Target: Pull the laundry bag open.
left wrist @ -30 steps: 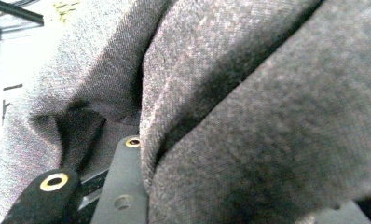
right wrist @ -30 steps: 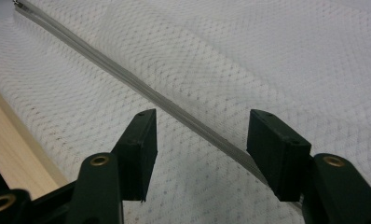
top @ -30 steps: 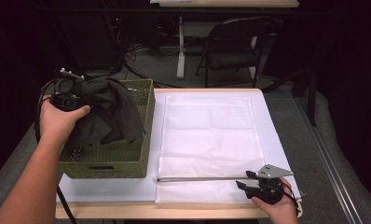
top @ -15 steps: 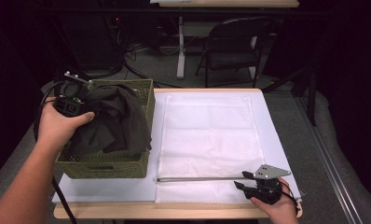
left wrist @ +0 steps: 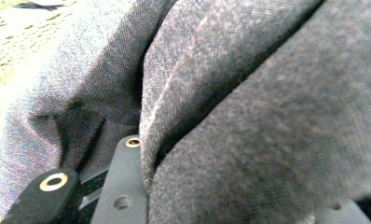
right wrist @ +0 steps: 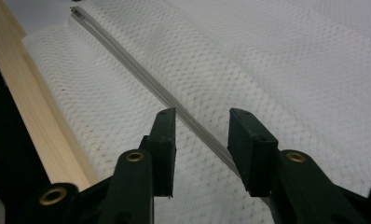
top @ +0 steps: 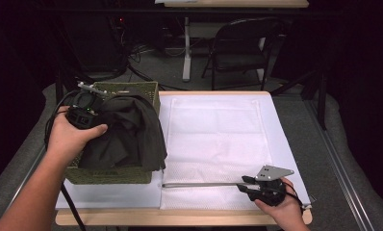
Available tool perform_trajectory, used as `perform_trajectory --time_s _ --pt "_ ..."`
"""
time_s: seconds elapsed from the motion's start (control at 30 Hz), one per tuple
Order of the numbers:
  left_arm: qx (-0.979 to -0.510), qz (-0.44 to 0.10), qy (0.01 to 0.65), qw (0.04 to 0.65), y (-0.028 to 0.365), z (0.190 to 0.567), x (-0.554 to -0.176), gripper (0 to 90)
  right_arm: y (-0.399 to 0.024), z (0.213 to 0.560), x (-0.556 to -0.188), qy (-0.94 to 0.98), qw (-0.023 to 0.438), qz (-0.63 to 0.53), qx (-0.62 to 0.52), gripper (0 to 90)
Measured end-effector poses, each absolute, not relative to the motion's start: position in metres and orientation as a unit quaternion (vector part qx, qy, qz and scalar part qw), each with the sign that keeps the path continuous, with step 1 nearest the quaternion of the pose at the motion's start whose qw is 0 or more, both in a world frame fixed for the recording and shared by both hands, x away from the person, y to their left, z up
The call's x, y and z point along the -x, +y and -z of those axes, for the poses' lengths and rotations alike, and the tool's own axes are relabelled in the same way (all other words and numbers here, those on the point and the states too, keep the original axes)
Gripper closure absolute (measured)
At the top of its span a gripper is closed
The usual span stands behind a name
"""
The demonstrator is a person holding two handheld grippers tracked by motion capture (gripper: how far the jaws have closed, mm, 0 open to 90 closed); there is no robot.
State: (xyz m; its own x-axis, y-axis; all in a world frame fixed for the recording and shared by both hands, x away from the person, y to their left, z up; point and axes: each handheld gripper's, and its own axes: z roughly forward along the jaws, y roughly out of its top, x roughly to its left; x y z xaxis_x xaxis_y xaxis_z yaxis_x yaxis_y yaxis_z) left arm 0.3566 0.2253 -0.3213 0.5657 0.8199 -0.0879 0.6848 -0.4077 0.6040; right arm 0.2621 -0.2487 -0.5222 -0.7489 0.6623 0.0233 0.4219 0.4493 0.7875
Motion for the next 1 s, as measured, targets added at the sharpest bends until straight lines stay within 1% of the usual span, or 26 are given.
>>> perform_trajectory --time_s 0.23,0.33,0.53,0.63,0.77,1.0 --pt "-0.834 -0.104 0.445 0.309 0.216 0.325 -0.348 65.1 -0.234 0.513 -0.272 0.849 0.133 -0.413 -0.302 68.7" --pt "-0.838 -0.103 0.44 0.305 0.211 0.326 -0.345 65.1 -0.226 0.506 -0.279 0.849 0.127 -0.42 -0.295 69.2" --pt "-0.84 -0.098 0.437 0.307 0.205 0.329 -0.339 65.1 -0.21 0.496 -0.295 0.85 0.128 -0.424 -0.284 72.2" --pt "-0.839 -0.093 0.437 0.311 0.202 0.33 -0.335 65.1 -0.204 0.495 -0.299 0.852 0.13 -0.427 -0.271 72.3" --pt "-0.841 -0.09 0.432 0.312 0.198 0.334 -0.329 65.1 -0.2 0.501 -0.299 0.854 0.126 -0.428 -0.268 71.4" --pt "-0.84 -0.085 0.43 0.321 0.195 0.34 -0.321 65.0 -0.192 0.527 -0.295 0.873 0.113 -0.396 -0.26 68.7"
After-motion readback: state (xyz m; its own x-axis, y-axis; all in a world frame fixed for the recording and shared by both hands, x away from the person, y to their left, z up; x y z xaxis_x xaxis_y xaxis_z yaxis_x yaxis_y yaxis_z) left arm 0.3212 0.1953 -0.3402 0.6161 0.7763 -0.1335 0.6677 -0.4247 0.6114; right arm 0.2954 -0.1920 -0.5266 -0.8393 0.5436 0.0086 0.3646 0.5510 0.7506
